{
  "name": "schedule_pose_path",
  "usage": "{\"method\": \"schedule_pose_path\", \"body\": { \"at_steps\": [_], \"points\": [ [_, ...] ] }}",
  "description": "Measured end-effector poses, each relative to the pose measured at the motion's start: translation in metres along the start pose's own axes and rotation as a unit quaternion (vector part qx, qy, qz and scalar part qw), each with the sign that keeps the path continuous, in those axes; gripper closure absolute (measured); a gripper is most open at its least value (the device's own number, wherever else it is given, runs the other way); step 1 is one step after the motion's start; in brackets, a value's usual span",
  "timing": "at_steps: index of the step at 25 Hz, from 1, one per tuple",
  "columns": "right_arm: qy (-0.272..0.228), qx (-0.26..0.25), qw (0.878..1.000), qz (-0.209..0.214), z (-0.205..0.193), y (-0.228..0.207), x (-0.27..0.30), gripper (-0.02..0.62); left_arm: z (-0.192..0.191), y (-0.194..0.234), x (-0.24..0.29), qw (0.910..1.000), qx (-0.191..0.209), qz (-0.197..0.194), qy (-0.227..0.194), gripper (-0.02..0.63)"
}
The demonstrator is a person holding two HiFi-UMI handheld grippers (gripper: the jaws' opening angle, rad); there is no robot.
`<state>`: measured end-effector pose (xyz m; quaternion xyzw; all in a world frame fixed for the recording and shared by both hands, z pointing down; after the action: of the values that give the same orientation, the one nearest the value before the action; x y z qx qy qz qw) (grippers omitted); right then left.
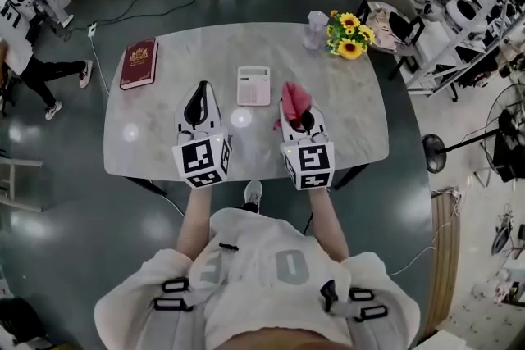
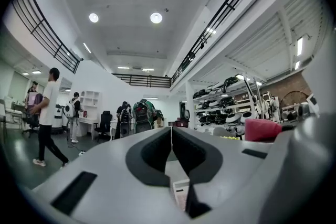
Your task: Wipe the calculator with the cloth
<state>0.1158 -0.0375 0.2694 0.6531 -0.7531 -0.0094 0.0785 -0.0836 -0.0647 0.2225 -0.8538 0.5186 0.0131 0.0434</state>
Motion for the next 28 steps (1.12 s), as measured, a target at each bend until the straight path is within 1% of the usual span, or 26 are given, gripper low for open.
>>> {"method": "schedule_pose_path", "body": {
  "at_steps": [4, 10, 14, 17, 21, 25, 28],
  "points": [
    [0.010, 0.006, 1.000, -0.010, 0.005, -0.002, 0.055, 0.540, -0.013, 0.026, 0.041, 0.9998, -0.003, -0.018, 0.003, 0.584],
    [0.036, 0.008, 0.999, -0.022, -0.001, -0.003, 0.104, 0.540, -0.035, 0.058, 0.078, 0.9994, -0.019, -0.027, 0.013, 0.584],
    [0.049, 0.007, 0.998, -0.031, -0.006, -0.003, 0.117, 0.540, -0.047, 0.069, 0.095, 0.9983, -0.042, -0.032, 0.022, 0.584],
    [0.058, 0.009, 0.998, -0.038, -0.011, -0.002, 0.127, 0.540, -0.051, 0.073, 0.105, 0.9976, -0.052, -0.039, 0.024, 0.584],
    [0.046, 0.011, 0.998, -0.034, -0.005, 0.005, 0.131, 0.540, -0.055, 0.079, 0.110, 0.9968, -0.063, -0.042, 0.026, 0.584],
    [0.045, 0.005, 0.998, -0.038, -0.003, 0.008, 0.128, 0.540, -0.059, 0.074, 0.107, 0.9961, -0.064, -0.048, 0.037, 0.584],
    [0.043, 0.011, 0.998, -0.039, -0.003, 0.008, 0.127, 0.540, -0.059, 0.072, 0.106, 0.9961, -0.064, -0.047, 0.037, 0.584]
  ]
}}
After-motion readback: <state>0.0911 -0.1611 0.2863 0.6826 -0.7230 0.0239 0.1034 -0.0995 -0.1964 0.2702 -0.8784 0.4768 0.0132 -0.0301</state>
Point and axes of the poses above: the fingertips, and each gripper's own axes: x forward along the fingers, y to its left, z out of its top, the point moved 6 cm from there along -x, backward along the fingers, and after that the axes turned 13 degrees about -z, right-handed, at the moved point
